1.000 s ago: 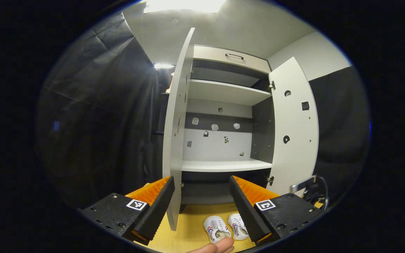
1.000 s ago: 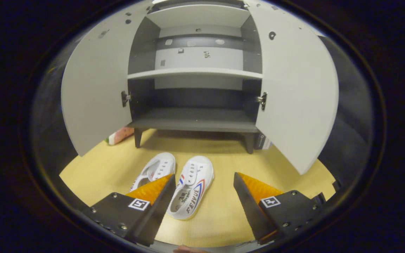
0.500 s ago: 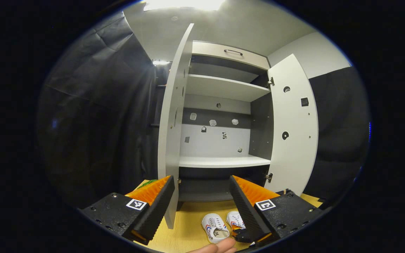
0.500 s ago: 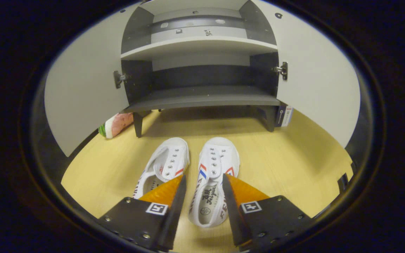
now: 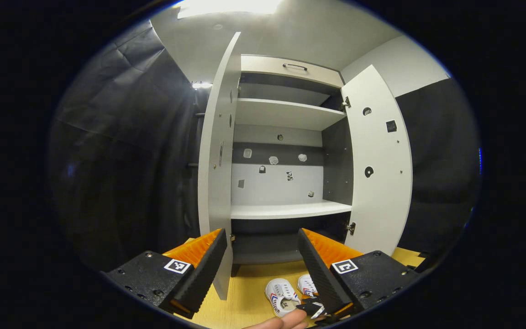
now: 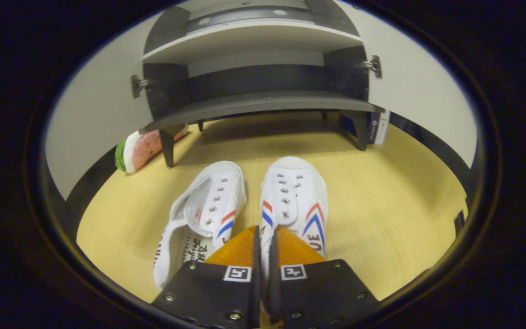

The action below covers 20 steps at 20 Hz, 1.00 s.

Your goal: Grab one shoe with the right hand and put it into the shoe cabinet, grab the other shoe with the left hand and put it into the shoe cabinet; then close the right door with the right hand and the left door with the left hand.

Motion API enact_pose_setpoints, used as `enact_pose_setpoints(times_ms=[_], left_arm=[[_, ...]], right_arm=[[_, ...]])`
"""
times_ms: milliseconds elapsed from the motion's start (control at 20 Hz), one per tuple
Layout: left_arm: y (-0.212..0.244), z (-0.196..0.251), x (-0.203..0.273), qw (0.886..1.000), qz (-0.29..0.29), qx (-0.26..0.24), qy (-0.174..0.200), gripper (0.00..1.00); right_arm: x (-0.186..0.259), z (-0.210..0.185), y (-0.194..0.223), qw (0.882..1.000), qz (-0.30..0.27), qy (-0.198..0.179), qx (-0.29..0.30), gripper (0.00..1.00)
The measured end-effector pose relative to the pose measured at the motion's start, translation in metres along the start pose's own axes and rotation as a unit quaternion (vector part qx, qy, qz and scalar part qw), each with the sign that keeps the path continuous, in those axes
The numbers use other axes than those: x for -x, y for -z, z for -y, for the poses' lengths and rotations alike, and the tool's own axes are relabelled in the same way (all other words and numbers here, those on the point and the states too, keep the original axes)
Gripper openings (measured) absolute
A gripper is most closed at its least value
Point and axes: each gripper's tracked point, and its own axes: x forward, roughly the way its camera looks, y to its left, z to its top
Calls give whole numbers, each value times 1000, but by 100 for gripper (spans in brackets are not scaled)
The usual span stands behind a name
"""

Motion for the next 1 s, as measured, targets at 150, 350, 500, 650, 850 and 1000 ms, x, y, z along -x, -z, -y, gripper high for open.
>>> enact_pose_setpoints(times_ms=[150, 350, 500, 650, 850, 1000], left_arm=[[-1, 4, 2, 1000, 0, 2, 9, 96], [-5, 4, 6, 1000, 8, 1, 12, 96], [-5, 2, 6, 1000, 2, -8, 3, 96], [0, 6, 5, 1000, -9, -4, 0, 96], [5, 12, 5, 1000, -17, 6, 10, 96], [7, 15, 7, 1000, -16, 12, 16, 96]], right_arm=[[-5, -2, 4, 999, 21, -34, -34, 5], [-4, 2, 1, 991, 38, -85, -94, 1], [-1, 1, -7, 991, 56, -93, -84, 1], [8, -2, -21, 989, 88, -93, -74, 1], [42, 7, -48, 984, 127, -105, -70, 1], [74, 16, -80, 980, 161, -99, -55, 1]])
